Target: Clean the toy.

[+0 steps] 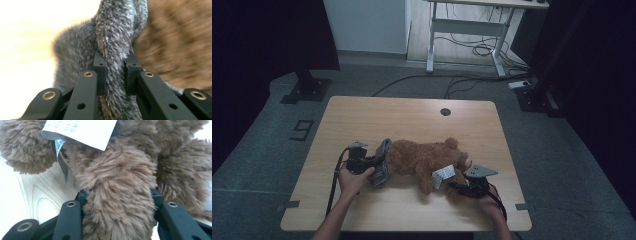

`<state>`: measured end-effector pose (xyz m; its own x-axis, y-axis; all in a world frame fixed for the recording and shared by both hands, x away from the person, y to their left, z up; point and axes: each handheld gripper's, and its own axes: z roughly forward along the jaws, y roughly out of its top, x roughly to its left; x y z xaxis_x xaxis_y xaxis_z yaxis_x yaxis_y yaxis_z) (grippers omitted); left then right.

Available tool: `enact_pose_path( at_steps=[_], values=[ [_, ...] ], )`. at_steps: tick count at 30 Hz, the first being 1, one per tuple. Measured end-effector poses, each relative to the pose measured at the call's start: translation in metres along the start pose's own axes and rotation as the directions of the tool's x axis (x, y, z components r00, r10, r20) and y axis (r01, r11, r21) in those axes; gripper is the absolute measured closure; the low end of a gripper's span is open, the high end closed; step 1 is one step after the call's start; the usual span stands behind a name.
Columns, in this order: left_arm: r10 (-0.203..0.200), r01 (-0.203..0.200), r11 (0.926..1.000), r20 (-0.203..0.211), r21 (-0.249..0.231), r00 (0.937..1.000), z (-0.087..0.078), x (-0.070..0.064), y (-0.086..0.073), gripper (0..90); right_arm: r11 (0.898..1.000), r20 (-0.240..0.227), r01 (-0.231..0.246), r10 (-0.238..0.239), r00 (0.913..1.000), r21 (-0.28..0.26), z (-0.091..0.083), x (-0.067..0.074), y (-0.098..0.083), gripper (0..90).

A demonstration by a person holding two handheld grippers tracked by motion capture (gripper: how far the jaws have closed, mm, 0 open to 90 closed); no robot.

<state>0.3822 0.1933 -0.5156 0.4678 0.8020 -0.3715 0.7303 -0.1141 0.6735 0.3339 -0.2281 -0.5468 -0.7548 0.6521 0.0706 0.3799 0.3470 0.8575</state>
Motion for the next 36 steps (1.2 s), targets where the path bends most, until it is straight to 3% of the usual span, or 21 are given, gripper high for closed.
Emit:
enact_pose_path(
  at_steps=[3, 7, 10, 14, 22, 25, 27, 30, 36],
  values=[
    [0.008, -0.008, 0.9999, 0.006, -0.008, 0.9999, 0.001, -0.002, -0.001, 76.3, 1.000, 0.000, -0.003, 0.003, 1.0000, 0.000, 0.000, 0.000, -0.001, 54.6],
    [0.046, -0.045, 0.9969, 0.010, -0.065, 0.9989, -0.015, -0.014, 0.010, 76.4, 1.000, 0.004, -0.004, 0.004, 1.0000, 0.001, -0.001, -0.001, -0.001, 54.6],
    [0.089, -0.087, 0.9894, 0.015, -0.116, 0.9959, -0.031, -0.029, 0.023, 76.4, 1.000, 0.003, -0.002, 0.002, 1.0000, 0.002, -0.001, -0.002, -0.001, 54.7],
    [0.150, -0.143, 0.9786, 0.034, -0.148, 0.9881, -0.040, -0.054, 0.041, 76.3, 1.000, 0.002, 0.000, 0.000, 1.0000, 0.000, -0.001, -0.001, -0.001, 54.7],
    [0.241, -0.231, 0.9650, 0.069, -0.123, 0.9681, -0.013, -0.102, 0.068, 76.0, 1.000, 0.002, 0.002, -0.002, 1.0000, -0.003, -0.001, -0.002, -0.001, 54.6],
    [0.267, -0.261, 0.9596, 0.054, -0.106, 0.9621, -0.002, -0.111, 0.075, 75.7, 1.000, 0.003, 0.002, -0.002, 1.0000, -0.005, -0.001, -0.001, -0.002, 54.5],
    [0.262, -0.259, 0.9628, 0.041, -0.078, 0.9641, 0.006, -0.109, 0.079, 75.4, 1.000, 0.004, 0.005, -0.005, 1.0000, -0.008, -0.001, -0.001, -0.002, 54.2],
    [0.205, -0.203, 0.9786, 0.072, -0.035, 0.9761, 0.018, -0.096, 0.077, 74.9, 1.000, 0.005, 0.008, -0.008, 1.0000, -0.010, -0.001, -0.001, -0.002, 54.1],
    [0.143, -0.136, 0.9890, 0.134, -0.058, 0.9806, 0.016, -0.082, 0.060, 75.7, 1.000, 0.007, 0.009, -0.009, 0.9999, -0.006, 0.000, -0.001, -0.002, 53.2]
  ],
)
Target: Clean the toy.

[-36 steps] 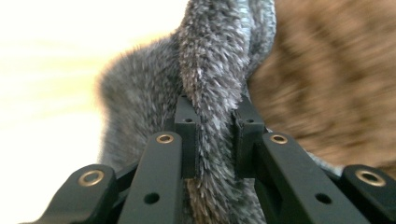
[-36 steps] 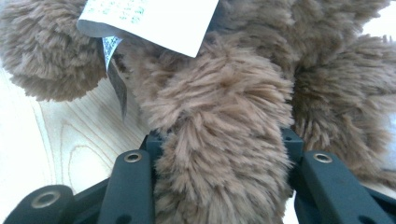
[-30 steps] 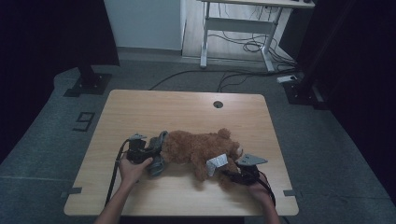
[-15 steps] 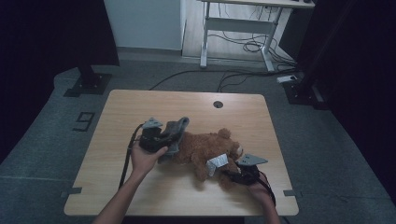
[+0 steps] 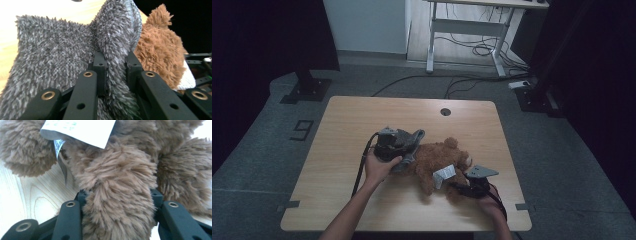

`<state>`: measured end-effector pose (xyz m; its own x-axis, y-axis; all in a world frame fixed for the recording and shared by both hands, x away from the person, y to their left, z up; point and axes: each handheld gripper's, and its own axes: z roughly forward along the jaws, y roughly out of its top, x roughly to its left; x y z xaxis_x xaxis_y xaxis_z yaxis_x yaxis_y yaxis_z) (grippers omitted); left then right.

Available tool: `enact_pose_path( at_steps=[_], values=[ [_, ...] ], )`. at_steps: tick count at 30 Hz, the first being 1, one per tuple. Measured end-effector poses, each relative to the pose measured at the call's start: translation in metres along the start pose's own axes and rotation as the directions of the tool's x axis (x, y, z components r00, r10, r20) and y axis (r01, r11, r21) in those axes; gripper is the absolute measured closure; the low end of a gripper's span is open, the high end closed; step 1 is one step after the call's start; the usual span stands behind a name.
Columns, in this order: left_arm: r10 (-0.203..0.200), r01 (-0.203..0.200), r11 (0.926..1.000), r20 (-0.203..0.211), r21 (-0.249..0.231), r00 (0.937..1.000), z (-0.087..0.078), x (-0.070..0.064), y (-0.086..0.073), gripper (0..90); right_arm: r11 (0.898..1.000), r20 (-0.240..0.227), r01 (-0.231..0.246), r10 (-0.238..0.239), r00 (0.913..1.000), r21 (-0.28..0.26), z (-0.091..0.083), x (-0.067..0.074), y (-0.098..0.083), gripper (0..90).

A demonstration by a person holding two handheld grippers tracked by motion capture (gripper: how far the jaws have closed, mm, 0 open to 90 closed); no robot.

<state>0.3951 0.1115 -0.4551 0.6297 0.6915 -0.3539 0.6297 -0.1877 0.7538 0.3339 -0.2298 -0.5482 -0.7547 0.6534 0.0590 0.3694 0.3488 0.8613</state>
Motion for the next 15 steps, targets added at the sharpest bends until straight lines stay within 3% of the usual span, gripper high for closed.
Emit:
enact_pose_path(
  at_steps=[5, 9, 15],
  values=[
    [-0.006, 0.008, 0.9987, 0.029, -0.051, 0.9996, -0.008, -0.003, -0.022, 76.4, 0.999, 0.043, -0.032, 0.031, 0.9986, 0.016, -0.003, -0.001, 0.000, 47.0],
    [0.040, -0.040, 0.9969, 0.000, -0.068, 0.9992, -0.011, -0.010, -0.035, 76.7, 0.998, 0.087, -0.045, 0.042, 0.9953, 0.036, -0.003, 0.000, 0.003, 46.8],
    [0.042, -0.041, 0.9964, 0.005, -0.074, 0.9991, -0.015, -0.011, -0.041, 76.7, 0.998, 0.134, -0.016, 0.009, 0.9910, 0.054, 0.007, 0.003, 0.006, 47.9]
  ],
)
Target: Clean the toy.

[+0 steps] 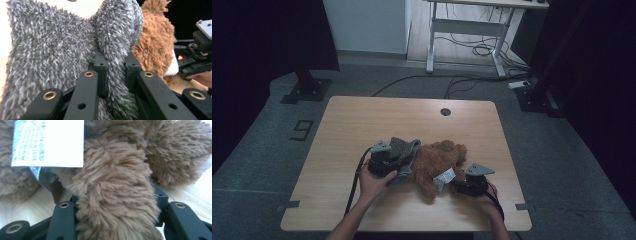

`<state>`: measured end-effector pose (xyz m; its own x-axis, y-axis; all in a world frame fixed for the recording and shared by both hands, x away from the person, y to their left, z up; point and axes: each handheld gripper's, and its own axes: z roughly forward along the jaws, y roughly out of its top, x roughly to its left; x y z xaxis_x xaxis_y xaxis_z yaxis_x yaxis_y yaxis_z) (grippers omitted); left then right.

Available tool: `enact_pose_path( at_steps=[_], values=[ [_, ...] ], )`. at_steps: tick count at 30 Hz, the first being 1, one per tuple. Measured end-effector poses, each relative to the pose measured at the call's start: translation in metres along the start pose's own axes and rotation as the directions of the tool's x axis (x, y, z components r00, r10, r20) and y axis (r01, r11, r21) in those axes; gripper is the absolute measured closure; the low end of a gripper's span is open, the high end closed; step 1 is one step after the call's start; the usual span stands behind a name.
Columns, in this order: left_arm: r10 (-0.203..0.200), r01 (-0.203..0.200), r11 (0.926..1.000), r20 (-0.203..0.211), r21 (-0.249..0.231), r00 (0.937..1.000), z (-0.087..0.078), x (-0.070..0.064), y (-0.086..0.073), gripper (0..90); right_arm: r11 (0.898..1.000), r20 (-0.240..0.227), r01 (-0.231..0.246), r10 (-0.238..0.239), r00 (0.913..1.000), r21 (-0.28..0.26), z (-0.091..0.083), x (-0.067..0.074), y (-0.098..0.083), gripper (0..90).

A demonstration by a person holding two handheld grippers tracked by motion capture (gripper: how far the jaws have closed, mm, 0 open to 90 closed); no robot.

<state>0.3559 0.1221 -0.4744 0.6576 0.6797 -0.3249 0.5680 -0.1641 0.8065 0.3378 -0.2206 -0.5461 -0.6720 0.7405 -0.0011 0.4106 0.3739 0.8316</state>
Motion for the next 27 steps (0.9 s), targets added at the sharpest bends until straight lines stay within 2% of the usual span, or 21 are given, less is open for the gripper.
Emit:
enact_pose_path(
  at_steps=[3, 8, 12, 15, 19, 22, 27],
  values=[
    [-0.004, 0.004, 1.0000, 0.002, -0.006, 1.0000, -0.001, -0.001, -0.004, 76.7, 1.000, 0.004, -0.002, 0.002, 1.0000, 0.004, 0.001, 0.000, 0.001, 47.4],
    [-0.004, 0.005, 0.9999, 0.008, -0.012, 1.0000, -0.003, -0.003, -0.008, 76.8, 1.000, -0.085, 0.007, -0.008, 0.9964, -0.016, -0.015, -0.004, 0.001, 36.1],
    [-0.003, 0.003, 0.9998, 0.012, -0.020, 0.9999, -0.004, -0.002, -0.011, 76.8, 0.999, -0.094, -0.011, 0.008, 0.9956, -0.031, -0.028, -0.008, 0.000, 30.3],
    [-0.006, 0.006, 0.9996, 0.016, -0.026, 0.9999, -0.004, -0.002, -0.012, 76.8, 0.997, -0.097, -0.026, 0.019, 0.9951, -0.070, -0.038, -0.012, 0.002, 28.6],
    [-0.006, 0.007, 0.9996, 0.020, -0.027, 0.9998, -0.004, -0.004, -0.014, 76.9, 0.984, -0.129, -0.077, 0.057, 0.9900, -0.159, -0.050, -0.013, 0.011, 27.4],
    [-0.003, 0.004, 0.9995, 0.022, -0.032, 0.9997, -0.004, -0.006, -0.018, 76.9, 0.983, -0.140, -0.075, 0.051, 0.9888, -0.169, -0.042, -0.003, 0.021, 23.1],
    [0.003, -0.002, 0.9994, 0.031, -0.033, 0.9995, -0.006, -0.011, -0.026, 77.1, 0.991, -0.126, -0.052, 0.037, 0.9913, -0.120, -0.015, 0.012, 0.040, 15.4]
  ],
)
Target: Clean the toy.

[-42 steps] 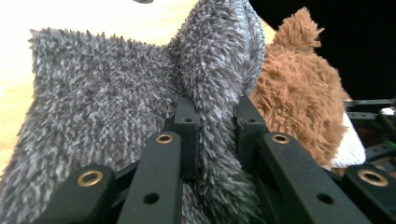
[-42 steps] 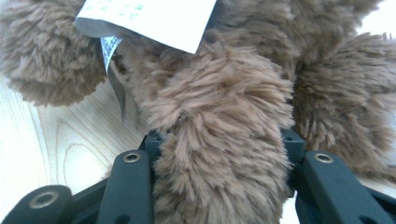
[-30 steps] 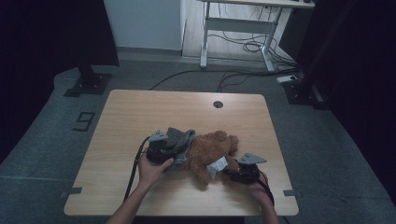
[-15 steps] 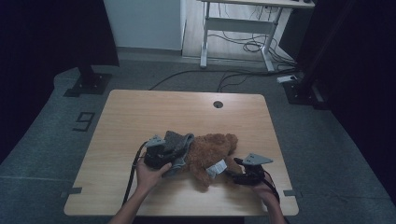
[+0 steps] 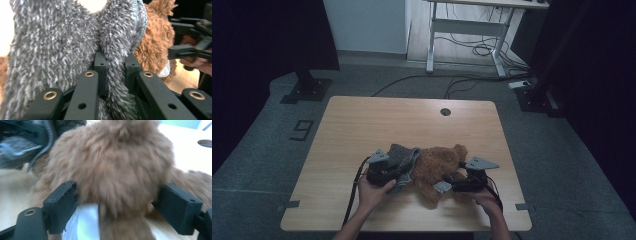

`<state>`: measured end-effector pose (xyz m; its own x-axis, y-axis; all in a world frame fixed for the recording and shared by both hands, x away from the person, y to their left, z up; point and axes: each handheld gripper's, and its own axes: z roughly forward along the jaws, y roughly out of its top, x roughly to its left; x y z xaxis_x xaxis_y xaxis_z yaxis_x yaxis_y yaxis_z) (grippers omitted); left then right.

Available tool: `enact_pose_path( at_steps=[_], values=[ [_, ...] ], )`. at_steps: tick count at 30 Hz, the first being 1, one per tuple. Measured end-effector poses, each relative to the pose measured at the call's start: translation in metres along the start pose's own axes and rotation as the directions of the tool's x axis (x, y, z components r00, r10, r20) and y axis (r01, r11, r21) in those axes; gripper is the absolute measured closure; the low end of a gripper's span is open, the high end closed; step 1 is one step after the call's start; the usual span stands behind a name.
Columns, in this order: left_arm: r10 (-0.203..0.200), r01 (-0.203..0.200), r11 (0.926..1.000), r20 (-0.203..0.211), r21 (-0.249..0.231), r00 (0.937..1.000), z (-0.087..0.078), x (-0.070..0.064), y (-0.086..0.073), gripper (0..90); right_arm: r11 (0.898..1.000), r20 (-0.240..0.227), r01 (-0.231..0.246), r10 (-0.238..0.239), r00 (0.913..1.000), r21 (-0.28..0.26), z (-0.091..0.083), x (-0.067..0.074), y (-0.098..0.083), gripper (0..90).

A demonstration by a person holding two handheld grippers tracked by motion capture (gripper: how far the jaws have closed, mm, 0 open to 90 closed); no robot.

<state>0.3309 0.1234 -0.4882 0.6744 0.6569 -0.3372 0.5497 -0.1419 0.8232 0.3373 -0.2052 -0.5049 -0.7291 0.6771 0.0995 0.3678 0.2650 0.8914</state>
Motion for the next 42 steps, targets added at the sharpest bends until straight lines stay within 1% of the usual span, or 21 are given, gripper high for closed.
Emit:
enact_pose_path(
  at_steps=[1, 2, 3, 7, 10, 13, 15, 17, 19, 20, 22, 23, 25, 27, 29, 31, 33, 35, 37, 39, 42],
  values=[
    [0.001, -0.001, 1.0000, -0.002, 0.000, 1.0000, -0.001, 0.000, -0.001, 77.1, 1.000, -0.006, -0.001, 0.001, 1.0000, 0.008, 0.005, 0.001, 0.001, 15.9],
    [-0.004, 0.004, 1.0000, -0.001, 0.000, 1.0000, -0.001, 0.000, -0.002, 77.1, 1.000, -0.004, -0.001, 0.001, 1.0000, 0.017, 0.009, 0.002, 0.001, 18.9],
    [-0.007, 0.007, 1.0000, 0.004, 0.002, 1.0000, -0.002, 0.001, -0.003, 77.1, 1.000, 0.006, 0.009, -0.010, 0.9999, 0.026, 0.012, 0.003, 0.000, 21.9],
    [-0.023, 0.023, 0.9997, 0.025, 0.011, 0.9994, -0.005, -0.004, -0.001, 76.8, 0.998, 0.010, 0.037, -0.037, 0.9993, 0.049, 0.011, 0.005, -0.004, 35.0],
    [0.017, -0.017, 0.9997, 0.013, 0.017, 0.9998, -0.006, -0.017, 0.014, 76.0, 0.997, 0.026, 0.056, -0.057, 0.9980, 0.058, 0.011, 0.006, -0.009, 40.0],
    [0.062, -0.063, 0.9979, 0.023, 0.016, 0.9978, 0.001, -0.035, 0.034, 75.9, 0.997, 0.040, 0.057, -0.059, 0.9975, 0.057, 0.012, 0.006, -0.012, 42.6],
    [0.088, -0.089, 0.9958, 0.037, 0.019, 0.9954, 0.012, -0.048, 0.048, 75.8, 0.996, 0.045, 0.070, -0.072, 0.9963, 0.055, 0.012, 0.007, -0.012, 43.9],
    [0.115, -0.117, 0.9926, 0.048, 0.034, 0.9922, 0.028, -0.061, 0.060, 75.8, 0.995, 0.054, 0.087, -0.090, 0.9945, 0.056, 0.011, 0.010, -0.012, 45.1],
    [0.113, -0.117, 0.9913, 0.064, 0.060, 0.9915, 0.047, -0.071, 0.068, 75.5, 0.993, 0.062, 0.105, -0.108, 0.9922, 0.052, 0.010, 0.012, -0.013, 46.8],
    [0.116, -0.120, 0.9899, 0.061, 0.076, 0.9914, 0.058, -0.076, 0.070, 75.3, 0.992, 0.068, 0.115, -0.118, 0.9907, 0.049, 0.010, 0.012, -0.014, 47.9],
    [0.135, -0.139, 0.9815, 0.041, 0.132, 0.9901, 0.080, -0.082, 0.067, 75.3, 0.991, 0.069, 0.124, -0.127, 0.9895, 0.046, 0.009, 0.014, -0.016, 49.7],
    [0.142, -0.145, 0.9787, 0.027, 0.146, 0.9895, 0.088, -0.082, 0.063, 75.4, 0.991, 0.071, 0.129, -0.132, 0.9887, 0.046, 0.009, 0.014, -0.016, 50.5],
    [0.108, -0.112, 0.9840, 0.035, 0.139, 0.9935, 0.091, -0.078, 0.059, 75.9, 0.988, 0.083, 0.137, -0.142, 0.9863, 0.068, 0.009, 0.013, -0.018, 51.8],
    [0.102, -0.105, 0.9857, 0.025, 0.132, 0.9944, 0.086, -0.073, 0.058, 76.4, 0.991, 0.070, 0.122, -0.126, 0.9896, 0.057, 0.009, 0.011, -0.020, 52.6],
    [0.105, -0.103, 0.9874, -0.004, 0.120, 0.9945, 0.077, -0.065, 0.058, 76.7, 0.991, 0.074, 0.120, -0.124, 0.9895, 0.054, 0.009, 0.011, -0.020, 53.2],
    [0.120, -0.114, 0.9884, -0.058, 0.101, 0.9911, 0.066, -0.058, 0.057, 76.8, 0.993, 0.076, 0.111, -0.115, 0.9905, 0.051, 0.009, 0.012, -0.021, 53.7],
    [0.111, -0.103, 0.9905, -0.093, 0.091, 0.9894, 0.055, -0.047, 0.056, 77.0, 0.993, 0.075, 0.104, -0.107, 0.9914, 0.048, 0.009, 0.012, -0.021, 53.9],
    [0.105, -0.095, 0.9920, -0.119, 0.082, 0.9874, 0.043, -0.035, 0.051, 77.0, 0.994, 0.073, 0.094, -0.098, 0.9926, 0.048, 0.009, 0.012, -0.022, 53.9],
    [0.084, -0.078, 0.9956, -0.122, 0.052, 0.9889, 0.027, -0.022, 0.044, 77.2, 0.994, 0.072, 0.096, -0.099, 0.9925, 0.046, 0.008, 0.012, -0.023, 53.9],
    [0.075, -0.074, 0.9971, -0.133, 0.015, 0.9882, 0.010, -0.010, 0.039, 77.3, 0.994, 0.066, 0.098, -0.101, 0.9927, 0.040, 0.009, 0.013, -0.024, 54.0],
    [0.026, -0.032, 0.9989, -0.161, -0.034, 0.9867, -0.015, 0.007, 0.032, 77.3, 0.994, 0.062, 0.100, -0.103, 0.9928, 0.039, 0.010, 0.014, -0.025, 54.1]
  ],
)
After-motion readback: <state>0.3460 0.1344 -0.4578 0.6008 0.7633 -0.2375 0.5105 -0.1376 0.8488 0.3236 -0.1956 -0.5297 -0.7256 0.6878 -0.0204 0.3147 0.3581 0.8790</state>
